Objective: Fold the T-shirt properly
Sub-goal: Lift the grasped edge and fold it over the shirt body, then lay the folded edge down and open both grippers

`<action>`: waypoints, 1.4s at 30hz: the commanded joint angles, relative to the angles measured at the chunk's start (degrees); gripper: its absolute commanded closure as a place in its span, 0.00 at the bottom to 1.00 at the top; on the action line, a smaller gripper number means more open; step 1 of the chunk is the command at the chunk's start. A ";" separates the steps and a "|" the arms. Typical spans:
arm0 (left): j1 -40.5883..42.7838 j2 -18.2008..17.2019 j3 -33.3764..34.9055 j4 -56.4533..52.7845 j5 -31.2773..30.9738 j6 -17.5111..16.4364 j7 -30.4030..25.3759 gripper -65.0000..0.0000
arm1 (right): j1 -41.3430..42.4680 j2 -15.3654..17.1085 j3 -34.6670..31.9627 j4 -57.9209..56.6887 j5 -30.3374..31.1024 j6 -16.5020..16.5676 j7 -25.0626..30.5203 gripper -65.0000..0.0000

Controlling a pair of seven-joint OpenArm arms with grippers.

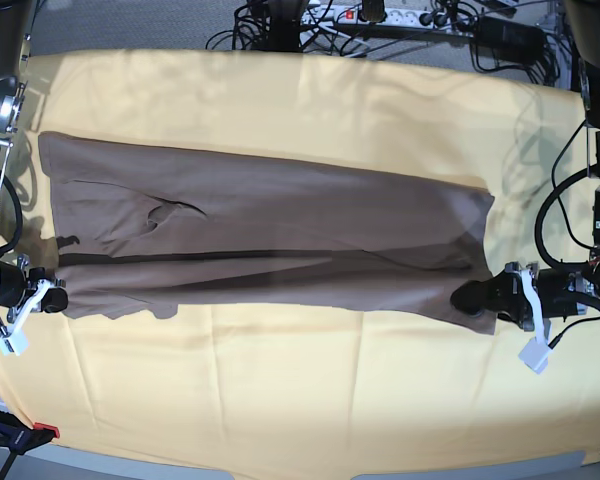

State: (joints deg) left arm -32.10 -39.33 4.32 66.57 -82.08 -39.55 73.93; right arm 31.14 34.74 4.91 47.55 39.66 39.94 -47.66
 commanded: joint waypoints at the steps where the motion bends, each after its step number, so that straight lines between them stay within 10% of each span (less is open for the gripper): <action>1: -1.73 -1.16 -1.55 0.85 -1.36 -0.45 -1.51 1.00 | 1.88 1.46 0.22 0.83 0.90 0.06 0.87 1.00; 39: 9.90 -0.63 -7.76 1.46 -2.92 -0.42 5.99 1.00 | 1.92 2.25 0.22 0.83 9.88 0.06 -15.17 1.00; 42: 10.91 -0.31 -7.76 1.46 -2.92 -0.26 6.07 0.75 | 2.21 2.67 0.24 0.83 9.88 0.06 -15.19 0.59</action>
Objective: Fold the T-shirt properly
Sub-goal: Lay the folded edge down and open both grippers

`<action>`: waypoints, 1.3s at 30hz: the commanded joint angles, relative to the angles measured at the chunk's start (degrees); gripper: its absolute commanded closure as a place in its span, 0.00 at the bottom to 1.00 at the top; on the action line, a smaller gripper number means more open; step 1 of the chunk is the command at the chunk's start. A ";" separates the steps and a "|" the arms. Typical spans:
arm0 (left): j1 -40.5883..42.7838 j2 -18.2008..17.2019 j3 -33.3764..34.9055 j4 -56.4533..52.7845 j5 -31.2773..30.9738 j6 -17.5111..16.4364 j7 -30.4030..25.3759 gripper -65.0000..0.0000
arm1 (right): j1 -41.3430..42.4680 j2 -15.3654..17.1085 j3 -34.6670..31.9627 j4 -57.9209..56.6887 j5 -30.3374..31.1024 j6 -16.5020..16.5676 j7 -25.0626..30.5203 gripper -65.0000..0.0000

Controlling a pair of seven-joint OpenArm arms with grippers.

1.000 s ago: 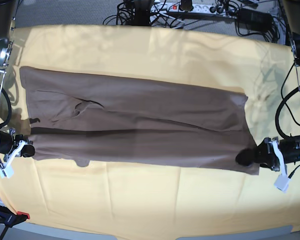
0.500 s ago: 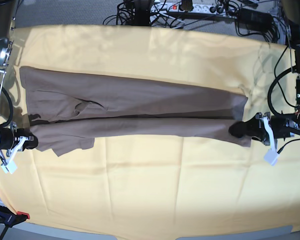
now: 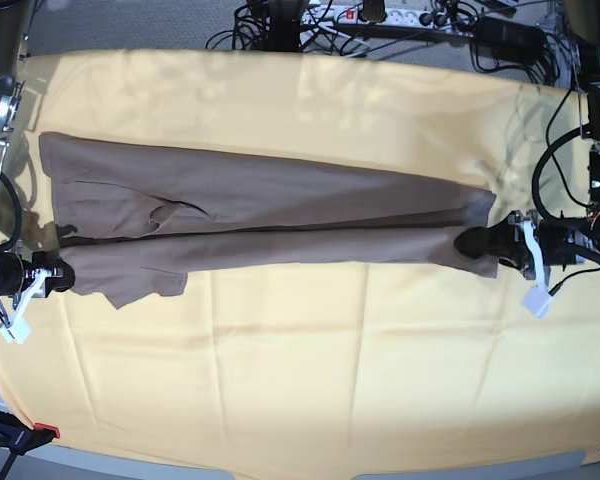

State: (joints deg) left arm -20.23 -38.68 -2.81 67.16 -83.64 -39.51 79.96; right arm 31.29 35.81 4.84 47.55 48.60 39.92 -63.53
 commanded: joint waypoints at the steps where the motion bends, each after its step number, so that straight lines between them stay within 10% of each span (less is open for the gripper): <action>1: -0.31 -0.72 -0.63 0.87 -1.36 -0.33 0.04 0.60 | 2.10 1.90 0.28 0.83 1.01 0.08 0.90 0.46; 3: 1.07 0.20 -0.63 0.87 -1.36 -0.33 0.04 0.45 | 2.40 2.80 0.31 0.87 2.49 0.08 2.27 0.39; 11: 4.83 1.51 -0.66 0.87 1.36 -0.49 -5.97 0.45 | 2.71 1.51 0.37 0.87 9.40 0.08 5.53 0.39; 24: 4.83 1.20 -0.66 0.87 3.65 -0.49 -9.05 0.45 | -0.11 -8.50 0.35 0.83 -16.22 0.08 18.14 0.39; 39: 4.81 1.22 -0.66 0.87 3.65 -0.49 -9.29 0.45 | -3.48 -10.88 0.35 0.81 -2.64 0.08 11.23 0.57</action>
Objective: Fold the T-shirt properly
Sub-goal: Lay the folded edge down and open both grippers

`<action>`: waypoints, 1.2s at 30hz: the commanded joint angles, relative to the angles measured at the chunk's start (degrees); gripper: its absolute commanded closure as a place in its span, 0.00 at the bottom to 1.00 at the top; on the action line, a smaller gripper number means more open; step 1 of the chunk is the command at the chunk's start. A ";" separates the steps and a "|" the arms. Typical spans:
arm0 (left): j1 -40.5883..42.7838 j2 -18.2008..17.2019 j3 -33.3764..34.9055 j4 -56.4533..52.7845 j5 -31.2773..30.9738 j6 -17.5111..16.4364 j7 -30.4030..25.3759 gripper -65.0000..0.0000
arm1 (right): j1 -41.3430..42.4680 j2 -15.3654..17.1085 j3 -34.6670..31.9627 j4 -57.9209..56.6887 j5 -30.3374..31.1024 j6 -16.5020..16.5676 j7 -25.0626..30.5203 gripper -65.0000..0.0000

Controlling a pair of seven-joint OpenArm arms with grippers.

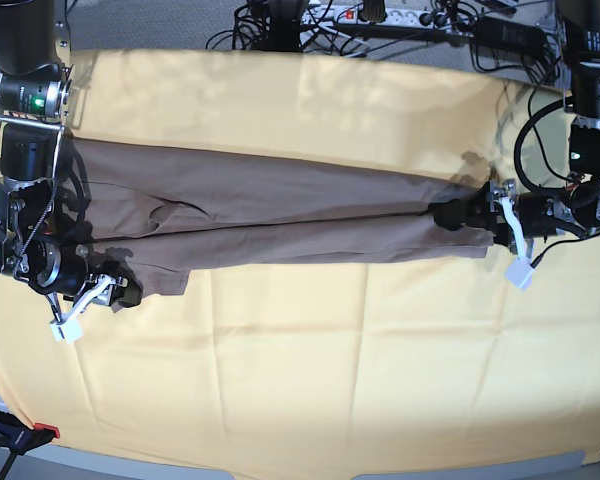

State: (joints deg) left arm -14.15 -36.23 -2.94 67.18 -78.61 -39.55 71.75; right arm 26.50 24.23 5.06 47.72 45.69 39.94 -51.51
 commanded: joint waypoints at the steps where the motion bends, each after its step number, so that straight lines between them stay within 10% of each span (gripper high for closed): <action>1: -1.27 -1.25 -0.52 0.85 -1.36 -0.45 -1.05 0.45 | 1.51 0.74 0.13 0.63 0.39 0.06 -0.74 0.64; 4: -1.29 -1.22 -0.52 0.85 -1.38 -0.45 -1.07 0.45 | 2.51 1.09 0.15 0.66 0.44 0.06 -0.61 1.00; 19: -1.60 -1.22 -0.52 0.85 -1.38 -0.45 -1.46 0.45 | -3.91 4.52 0.15 16.50 18.78 0.06 -15.89 1.00; 36: -2.89 -1.25 -0.52 0.85 -1.75 -0.45 -1.44 0.45 | -25.46 14.88 0.17 44.72 18.80 0.06 -15.91 1.00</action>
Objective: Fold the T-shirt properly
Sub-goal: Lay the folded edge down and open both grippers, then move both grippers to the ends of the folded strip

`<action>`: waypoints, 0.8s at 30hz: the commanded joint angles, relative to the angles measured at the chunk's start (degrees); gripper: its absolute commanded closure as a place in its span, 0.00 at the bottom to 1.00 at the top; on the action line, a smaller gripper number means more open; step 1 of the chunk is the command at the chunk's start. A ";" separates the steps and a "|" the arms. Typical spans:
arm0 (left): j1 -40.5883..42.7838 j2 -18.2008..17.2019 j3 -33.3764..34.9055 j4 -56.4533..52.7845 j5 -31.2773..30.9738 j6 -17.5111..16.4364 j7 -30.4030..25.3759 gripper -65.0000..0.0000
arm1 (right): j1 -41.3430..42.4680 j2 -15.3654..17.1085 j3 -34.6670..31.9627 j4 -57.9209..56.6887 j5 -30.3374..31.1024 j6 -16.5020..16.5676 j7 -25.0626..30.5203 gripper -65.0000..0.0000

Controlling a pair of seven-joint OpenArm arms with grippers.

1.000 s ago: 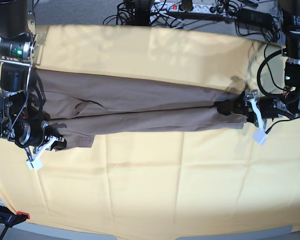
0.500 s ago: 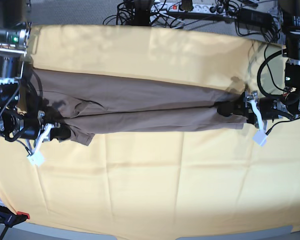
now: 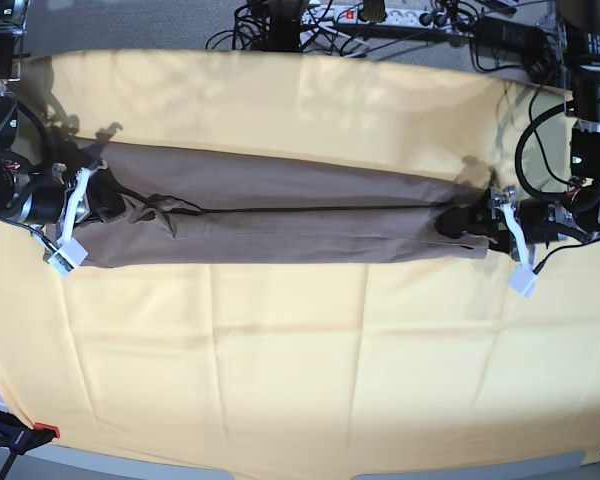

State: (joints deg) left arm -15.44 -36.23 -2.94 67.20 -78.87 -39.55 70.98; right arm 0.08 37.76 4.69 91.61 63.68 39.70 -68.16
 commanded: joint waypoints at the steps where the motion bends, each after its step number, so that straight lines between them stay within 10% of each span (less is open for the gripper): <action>1: -1.84 -1.29 -0.52 0.83 -1.53 -0.45 -0.70 0.45 | 0.79 1.95 0.55 0.85 0.83 0.30 0.33 1.00; 11: -6.40 -3.08 -0.52 0.83 -1.40 -0.45 -0.42 0.45 | -0.11 3.02 0.55 0.81 0.79 0.30 -4.61 1.00; 16: -8.68 -4.11 -0.55 0.83 -0.44 -0.45 -0.22 0.45 | 0.13 3.30 0.61 0.90 0.66 0.30 -6.08 0.57; 24: -11.08 -6.99 -10.19 0.85 -0.24 -0.45 1.95 0.45 | 1.11 2.86 8.81 1.03 15.23 0.30 -6.05 0.56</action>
State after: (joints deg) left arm -25.28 -41.47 -12.67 67.20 -77.95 -39.55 73.56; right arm 0.30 39.48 12.97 91.88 77.69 39.92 -74.96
